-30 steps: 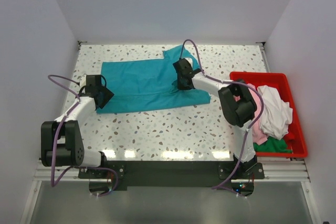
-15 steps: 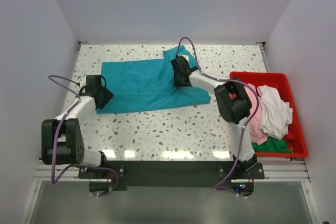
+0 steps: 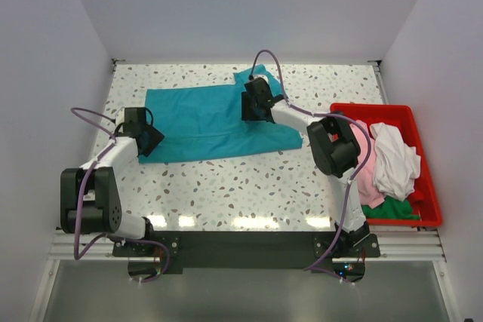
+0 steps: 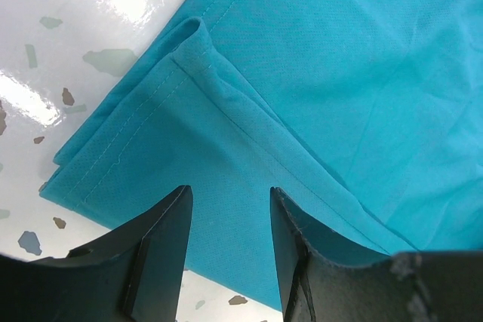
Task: Fold and stack the t-shirts
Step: Fold the tshirt
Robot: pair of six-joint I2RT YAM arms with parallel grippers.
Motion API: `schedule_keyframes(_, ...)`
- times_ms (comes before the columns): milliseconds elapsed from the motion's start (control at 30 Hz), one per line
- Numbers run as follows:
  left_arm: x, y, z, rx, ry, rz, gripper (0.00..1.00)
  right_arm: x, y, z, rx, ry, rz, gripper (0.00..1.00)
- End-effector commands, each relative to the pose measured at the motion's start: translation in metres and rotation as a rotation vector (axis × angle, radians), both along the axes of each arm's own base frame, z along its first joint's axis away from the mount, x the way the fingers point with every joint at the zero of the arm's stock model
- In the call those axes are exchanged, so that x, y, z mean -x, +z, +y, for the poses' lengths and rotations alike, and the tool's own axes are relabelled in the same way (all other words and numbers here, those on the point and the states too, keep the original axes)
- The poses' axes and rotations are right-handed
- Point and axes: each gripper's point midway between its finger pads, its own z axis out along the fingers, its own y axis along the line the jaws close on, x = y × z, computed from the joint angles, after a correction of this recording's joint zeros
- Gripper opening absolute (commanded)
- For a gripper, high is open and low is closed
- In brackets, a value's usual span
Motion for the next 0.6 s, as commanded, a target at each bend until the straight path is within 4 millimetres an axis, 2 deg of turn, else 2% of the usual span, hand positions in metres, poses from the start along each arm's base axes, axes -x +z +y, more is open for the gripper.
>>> schedule_keyframes(0,-0.019,0.017,0.004,-0.010,-0.008,-0.064,0.50,-0.020,0.029,0.017,-0.080,0.027,-0.107,0.56)
schedule_keyframes(100,-0.027,0.021,0.003,-0.002,-0.015,-0.078,0.53,-0.026,0.040,0.026,-0.097,0.068,-0.125,0.64)
schedule_keyframes(200,-0.040,0.029,0.002,0.008,-0.027,-0.109,0.56,-0.031,0.051,0.020,-0.075,0.052,-0.143,0.71)
schedule_keyframes(233,-0.044,0.033,0.003,0.005,-0.032,-0.123,0.57,-0.034,0.061,0.008,-0.061,0.021,-0.153,0.73)
schedule_keyframes(300,-0.049,0.036,0.000,0.017,-0.045,-0.141,0.59,-0.033,0.066,-0.006,-0.057,-0.021,-0.145,0.76)
schedule_keyframes(367,-0.053,0.038,-0.004,0.034,-0.056,-0.157,0.59,-0.027,0.073,-0.033,-0.046,-0.096,-0.126,0.76)
schedule_keyframes(433,-0.049,0.031,-0.009,0.050,-0.051,-0.144,0.59,-0.019,0.072,-0.049,-0.045,-0.132,-0.111,0.76)
schedule_keyframes(467,-0.049,0.029,-0.010,0.053,-0.050,-0.143,0.59,-0.008,0.070,-0.060,-0.032,-0.160,-0.100,0.74)
schedule_keyframes(500,-0.048,0.025,-0.013,0.059,-0.047,-0.134,0.59,-0.002,0.067,-0.065,-0.021,-0.174,-0.086,0.73)
schedule_keyframes(533,-0.045,0.020,-0.014,0.058,-0.039,-0.121,0.59,0.010,0.055,-0.072,0.000,-0.182,-0.046,0.72)
schedule_keyframes(567,-0.043,0.015,-0.017,0.062,-0.037,-0.111,0.58,0.017,0.056,-0.073,-0.016,-0.192,-0.036,0.68)
